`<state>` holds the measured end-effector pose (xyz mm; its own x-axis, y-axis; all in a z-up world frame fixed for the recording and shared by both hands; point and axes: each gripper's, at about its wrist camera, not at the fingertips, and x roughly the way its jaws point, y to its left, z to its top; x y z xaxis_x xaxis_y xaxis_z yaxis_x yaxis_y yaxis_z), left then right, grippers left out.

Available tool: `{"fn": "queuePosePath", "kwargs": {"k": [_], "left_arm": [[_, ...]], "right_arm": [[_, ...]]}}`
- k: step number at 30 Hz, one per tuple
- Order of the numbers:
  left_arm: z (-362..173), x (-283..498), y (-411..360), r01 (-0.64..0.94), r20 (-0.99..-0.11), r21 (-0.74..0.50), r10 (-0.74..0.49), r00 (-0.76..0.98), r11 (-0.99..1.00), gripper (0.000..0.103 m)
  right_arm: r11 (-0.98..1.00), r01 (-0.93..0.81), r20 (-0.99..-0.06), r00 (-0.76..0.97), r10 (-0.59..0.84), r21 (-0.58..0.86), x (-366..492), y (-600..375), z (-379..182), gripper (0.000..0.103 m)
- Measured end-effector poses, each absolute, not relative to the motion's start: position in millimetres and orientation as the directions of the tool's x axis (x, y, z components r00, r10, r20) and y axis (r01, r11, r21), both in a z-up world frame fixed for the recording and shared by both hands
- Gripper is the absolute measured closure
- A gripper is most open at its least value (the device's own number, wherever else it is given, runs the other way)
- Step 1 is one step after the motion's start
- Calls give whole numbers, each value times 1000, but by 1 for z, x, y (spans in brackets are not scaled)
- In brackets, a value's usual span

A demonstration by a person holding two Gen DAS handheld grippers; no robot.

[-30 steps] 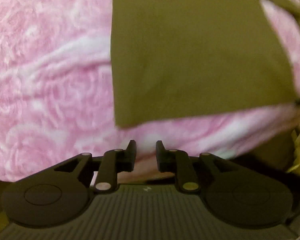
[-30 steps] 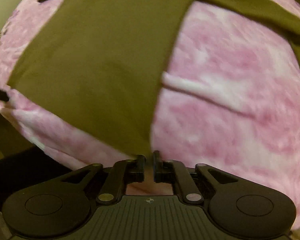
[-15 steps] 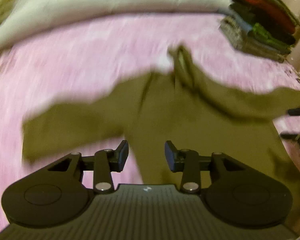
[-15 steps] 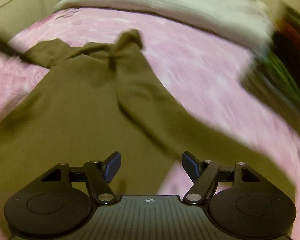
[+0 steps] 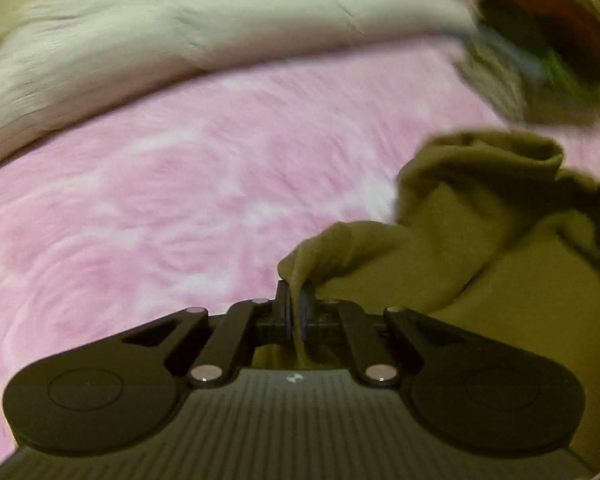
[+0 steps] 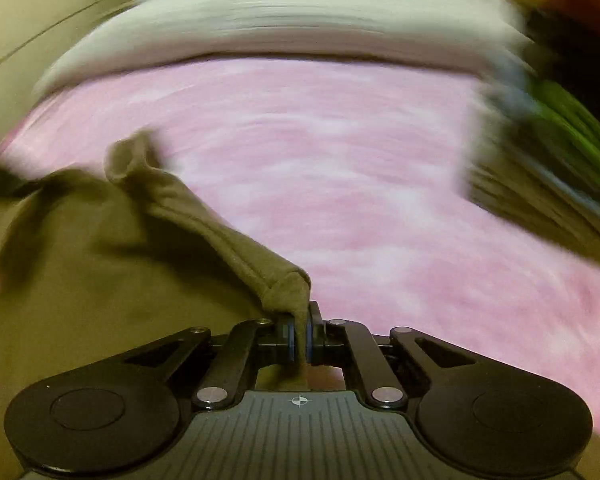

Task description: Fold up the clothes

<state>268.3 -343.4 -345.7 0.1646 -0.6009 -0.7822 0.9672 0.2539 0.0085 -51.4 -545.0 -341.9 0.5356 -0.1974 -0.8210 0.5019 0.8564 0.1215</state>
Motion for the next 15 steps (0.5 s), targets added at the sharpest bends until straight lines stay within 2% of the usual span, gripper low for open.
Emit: {"fn": "queuePosePath", "kwargs": {"k": [1,2,4,5,7,10,12,13,15], "left_arm": [[-349,269,-340,962,-802,19,-571,176,271,91],[-353,270,-337,957,-820,30,-540,188,287,89],[-346,274,-340,948,-814,16,-546,197,318,84],[-342,276,-343,943,-809,7,-553,201,332,75],[-332,283,-350,931,-788,-46,-586,189,362,65],[-321,295,-382,919,-753,-186,-651,94,348,60],[-329,296,-417,928,-767,-241,-641,-2,285,55],[-340,297,-432,922,-790,-269,-611,-47,278,48],[-363,298,-458,904,-833,-325,-537,-135,276,46]], "right_arm": [[850,507,-824,536,-184,140,-49,-551,-343,90],[844,513,-827,536,-171,158,-46,-557,-344,58],[830,524,-831,537,-144,194,-40,-568,-346,28],[822,529,-833,537,-131,212,-37,-574,-347,28],[805,539,-836,539,-104,247,-32,-586,-348,28],[778,554,-838,541,-64,298,-24,-603,-351,29],[756,553,-833,553,-20,350,-12,-615,-357,29],[743,545,-823,568,16,390,-1,-621,-363,29],[679,552,-811,574,111,483,21,-632,-380,29]]}}
